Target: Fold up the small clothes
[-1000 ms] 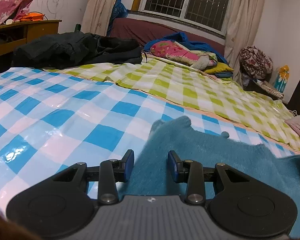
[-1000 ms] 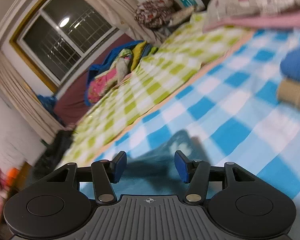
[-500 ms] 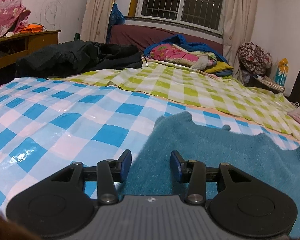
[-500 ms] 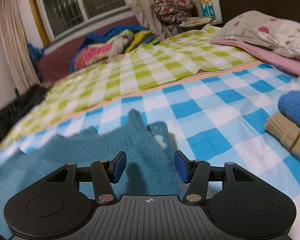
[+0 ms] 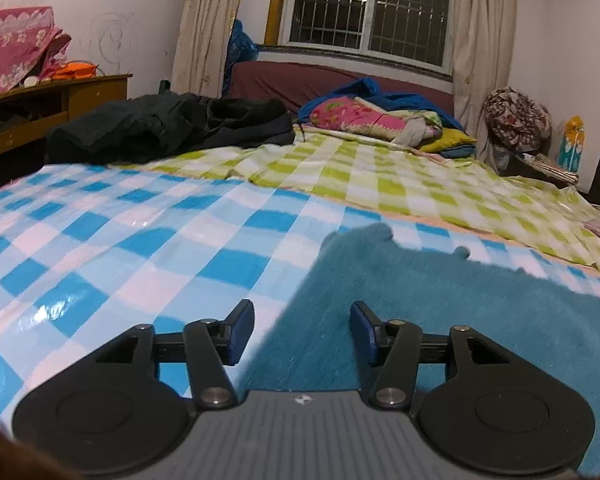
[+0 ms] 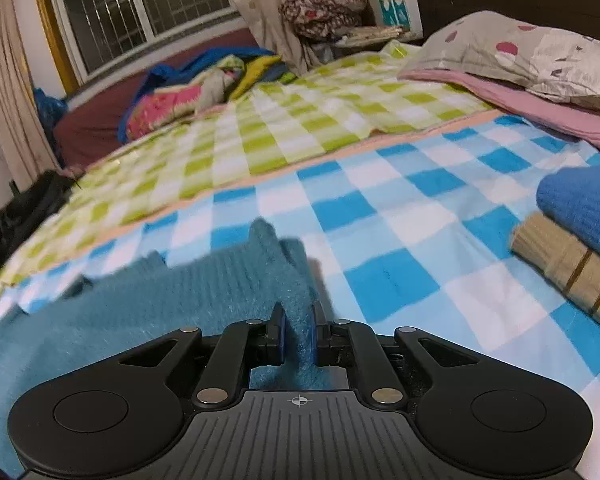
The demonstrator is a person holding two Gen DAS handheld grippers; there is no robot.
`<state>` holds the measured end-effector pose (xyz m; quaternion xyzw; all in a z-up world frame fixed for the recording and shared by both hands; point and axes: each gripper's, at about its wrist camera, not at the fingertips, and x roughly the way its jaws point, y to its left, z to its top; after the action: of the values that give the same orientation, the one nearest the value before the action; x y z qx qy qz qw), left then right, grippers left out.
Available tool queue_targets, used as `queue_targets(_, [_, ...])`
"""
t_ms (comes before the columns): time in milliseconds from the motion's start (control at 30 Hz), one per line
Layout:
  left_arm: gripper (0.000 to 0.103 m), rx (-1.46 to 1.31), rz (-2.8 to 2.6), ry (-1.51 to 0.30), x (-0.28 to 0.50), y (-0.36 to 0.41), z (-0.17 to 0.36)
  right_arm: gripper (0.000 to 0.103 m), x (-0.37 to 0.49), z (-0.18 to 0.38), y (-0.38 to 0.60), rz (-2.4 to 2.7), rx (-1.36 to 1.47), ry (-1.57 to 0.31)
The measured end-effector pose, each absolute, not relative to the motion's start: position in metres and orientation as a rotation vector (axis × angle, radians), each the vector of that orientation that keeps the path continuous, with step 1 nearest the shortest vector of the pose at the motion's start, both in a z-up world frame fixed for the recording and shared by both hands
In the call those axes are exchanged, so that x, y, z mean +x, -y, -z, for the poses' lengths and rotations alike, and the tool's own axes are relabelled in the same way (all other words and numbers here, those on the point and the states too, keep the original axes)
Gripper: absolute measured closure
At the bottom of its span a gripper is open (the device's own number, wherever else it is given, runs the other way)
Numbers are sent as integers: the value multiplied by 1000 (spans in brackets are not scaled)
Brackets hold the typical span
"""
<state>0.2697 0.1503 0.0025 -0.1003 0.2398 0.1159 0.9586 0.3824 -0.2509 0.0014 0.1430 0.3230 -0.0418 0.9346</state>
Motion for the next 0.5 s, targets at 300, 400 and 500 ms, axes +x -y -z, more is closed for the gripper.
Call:
queue_targets(300, [37,-297,-237,-485,251,-171,-2,80,356,-28,226,110,146,-604])
queue_targets(400, [37,-371,-234,-492,246,-183,-3,80,342,-42,210,67,125,-567])
queue_targets(500, [37,-389,-236,-505,241,-188,-1,80,332,-42,192,4,104,-579])
